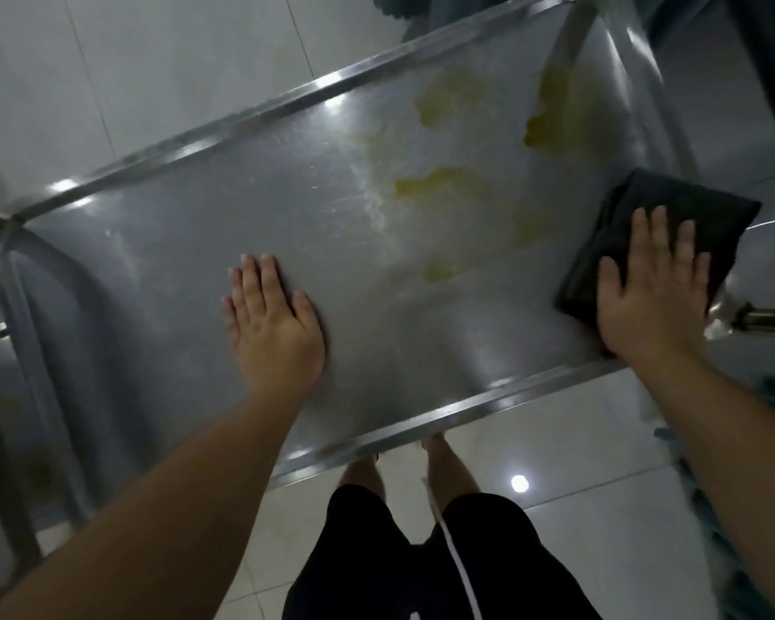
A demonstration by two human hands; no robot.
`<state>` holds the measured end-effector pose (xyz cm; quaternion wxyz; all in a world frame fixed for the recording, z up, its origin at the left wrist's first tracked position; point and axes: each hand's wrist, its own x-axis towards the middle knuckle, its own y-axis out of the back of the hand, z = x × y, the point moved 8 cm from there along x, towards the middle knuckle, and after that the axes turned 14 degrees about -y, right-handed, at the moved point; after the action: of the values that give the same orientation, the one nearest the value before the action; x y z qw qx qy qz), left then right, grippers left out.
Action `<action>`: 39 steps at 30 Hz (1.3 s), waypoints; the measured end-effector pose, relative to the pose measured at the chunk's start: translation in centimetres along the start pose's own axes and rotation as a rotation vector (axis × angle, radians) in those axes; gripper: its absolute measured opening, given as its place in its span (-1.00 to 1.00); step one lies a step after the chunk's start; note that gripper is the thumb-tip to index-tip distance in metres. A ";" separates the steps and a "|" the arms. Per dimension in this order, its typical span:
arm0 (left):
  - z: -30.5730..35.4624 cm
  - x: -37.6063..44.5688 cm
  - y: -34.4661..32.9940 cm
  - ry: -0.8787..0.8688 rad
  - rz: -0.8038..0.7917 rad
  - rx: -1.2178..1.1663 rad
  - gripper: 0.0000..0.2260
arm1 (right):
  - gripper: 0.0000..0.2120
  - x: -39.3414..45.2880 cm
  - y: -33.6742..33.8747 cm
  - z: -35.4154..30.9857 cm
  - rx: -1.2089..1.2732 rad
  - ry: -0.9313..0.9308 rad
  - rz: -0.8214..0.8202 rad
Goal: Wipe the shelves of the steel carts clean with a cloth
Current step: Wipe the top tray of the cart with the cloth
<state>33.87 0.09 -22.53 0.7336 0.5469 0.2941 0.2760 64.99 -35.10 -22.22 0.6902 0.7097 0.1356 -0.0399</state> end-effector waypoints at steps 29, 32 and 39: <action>-0.5 0.2 -0.6 -0.004 0.093 -0.020 -0.40 | -0.31 6.1 1.7 -17.8 0.151 -0.297 0.116; -0.6 0.3 -0.7 0.005 0.097 -0.020 -0.40 | -0.30 -0.9 -0.5 -27.7 0.112 -0.044 0.071; -0.5 0.2 -0.6 0.008 0.105 -0.024 -0.40 | -0.33 -7.1 -3.7 -37.9 -0.203 1.156 -0.098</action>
<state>33.71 0.37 -23.25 0.7236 0.5515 0.2646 0.3197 52.34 1.55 -22.39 0.5661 0.5393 0.5257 0.3351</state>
